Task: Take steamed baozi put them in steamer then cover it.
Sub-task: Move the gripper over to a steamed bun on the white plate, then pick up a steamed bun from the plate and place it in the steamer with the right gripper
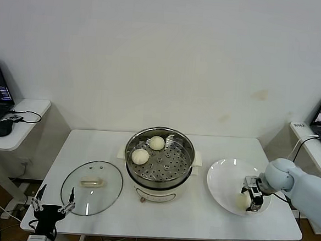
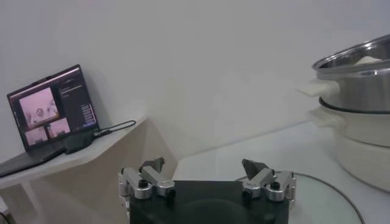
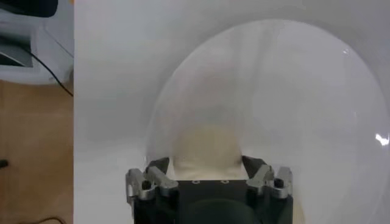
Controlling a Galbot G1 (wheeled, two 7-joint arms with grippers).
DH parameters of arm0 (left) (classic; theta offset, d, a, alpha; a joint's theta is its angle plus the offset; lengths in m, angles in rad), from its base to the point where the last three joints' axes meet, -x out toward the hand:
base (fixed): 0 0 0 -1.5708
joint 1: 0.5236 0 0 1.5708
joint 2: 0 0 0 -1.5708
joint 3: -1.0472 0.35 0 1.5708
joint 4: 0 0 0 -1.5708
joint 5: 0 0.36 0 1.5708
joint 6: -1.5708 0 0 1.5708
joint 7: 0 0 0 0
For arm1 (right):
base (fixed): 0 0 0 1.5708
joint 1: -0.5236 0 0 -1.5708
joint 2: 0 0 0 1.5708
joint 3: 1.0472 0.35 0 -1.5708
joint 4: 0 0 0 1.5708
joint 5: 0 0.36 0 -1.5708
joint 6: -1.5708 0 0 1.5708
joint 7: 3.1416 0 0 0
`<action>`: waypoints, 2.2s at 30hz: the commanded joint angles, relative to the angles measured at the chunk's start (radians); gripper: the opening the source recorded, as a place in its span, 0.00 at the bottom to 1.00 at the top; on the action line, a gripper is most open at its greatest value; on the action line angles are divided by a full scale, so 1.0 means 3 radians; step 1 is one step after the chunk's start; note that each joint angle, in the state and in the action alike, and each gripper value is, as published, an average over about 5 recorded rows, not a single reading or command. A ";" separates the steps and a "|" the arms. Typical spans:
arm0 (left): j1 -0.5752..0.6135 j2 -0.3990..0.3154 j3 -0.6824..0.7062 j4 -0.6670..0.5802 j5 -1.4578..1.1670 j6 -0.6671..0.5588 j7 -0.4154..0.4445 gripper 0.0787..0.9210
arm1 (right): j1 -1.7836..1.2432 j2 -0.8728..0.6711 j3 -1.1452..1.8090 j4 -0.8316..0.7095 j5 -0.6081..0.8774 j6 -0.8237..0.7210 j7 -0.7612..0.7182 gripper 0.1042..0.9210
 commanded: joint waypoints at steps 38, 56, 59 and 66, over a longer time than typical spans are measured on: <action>-0.0008 0.0009 -0.0090 -0.0095 -0.0086 -0.0003 -0.0006 0.88 | 0.2443 0.2009 -0.1542 -0.0052 0.1297 0.0334 0.0166 0.66; -0.0024 -0.0056 -0.0121 -0.0091 -0.0105 -0.0038 -0.0025 0.88 | 0.2197 0.2221 -0.1853 -0.0165 0.0364 0.1427 0.0098 0.67; -0.0022 -0.0058 -0.0116 -0.0085 -0.0104 -0.0046 -0.0028 0.88 | 0.2208 0.2210 -0.1866 -0.0144 0.0348 0.1482 0.0080 0.67; -0.0030 -0.0067 -0.0103 -0.0081 -0.0103 -0.0050 -0.0032 0.88 | 0.2209 0.2172 -0.1903 -0.0070 0.0385 0.1526 0.0030 0.68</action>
